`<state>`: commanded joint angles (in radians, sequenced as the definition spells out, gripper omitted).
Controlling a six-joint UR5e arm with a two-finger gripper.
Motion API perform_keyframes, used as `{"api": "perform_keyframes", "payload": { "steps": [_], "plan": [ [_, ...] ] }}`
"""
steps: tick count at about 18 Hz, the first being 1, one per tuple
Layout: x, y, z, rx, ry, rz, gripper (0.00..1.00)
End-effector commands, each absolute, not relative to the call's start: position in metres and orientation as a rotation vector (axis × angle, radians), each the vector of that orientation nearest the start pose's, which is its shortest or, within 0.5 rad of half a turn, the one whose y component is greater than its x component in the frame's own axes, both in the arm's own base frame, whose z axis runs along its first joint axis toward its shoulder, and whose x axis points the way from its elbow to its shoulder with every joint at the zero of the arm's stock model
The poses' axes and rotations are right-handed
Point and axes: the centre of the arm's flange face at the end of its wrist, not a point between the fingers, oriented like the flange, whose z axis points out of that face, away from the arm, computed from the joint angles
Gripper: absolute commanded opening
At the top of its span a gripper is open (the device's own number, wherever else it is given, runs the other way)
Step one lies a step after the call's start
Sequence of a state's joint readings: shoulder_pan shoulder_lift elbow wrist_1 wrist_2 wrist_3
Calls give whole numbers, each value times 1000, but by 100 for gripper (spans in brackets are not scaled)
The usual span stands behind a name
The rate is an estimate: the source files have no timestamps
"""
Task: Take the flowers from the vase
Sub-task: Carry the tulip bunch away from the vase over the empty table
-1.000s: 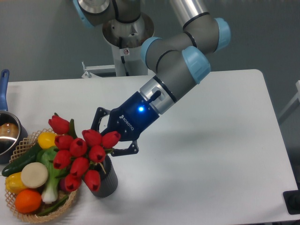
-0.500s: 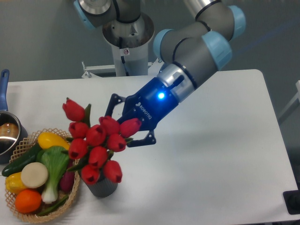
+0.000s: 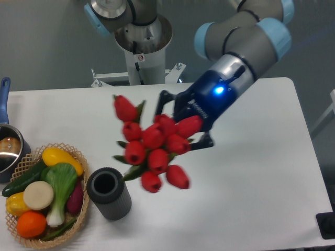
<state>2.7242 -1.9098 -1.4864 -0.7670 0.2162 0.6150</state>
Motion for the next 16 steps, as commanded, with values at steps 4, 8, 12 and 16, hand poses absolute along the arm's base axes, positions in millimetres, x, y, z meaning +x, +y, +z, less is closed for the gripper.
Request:
{"api": "perform_keyframes", "payload": {
  "steps": [4,8,12,16],
  "plan": [
    [-502,436,473,-1906,-121,-318,0],
    [-529,406,447,-2100,-176,-94,0],
    [-548,365,427,-2234,-203,58,0],
    [-557,312,402,-2546,-189,270,0]
  ]
}}
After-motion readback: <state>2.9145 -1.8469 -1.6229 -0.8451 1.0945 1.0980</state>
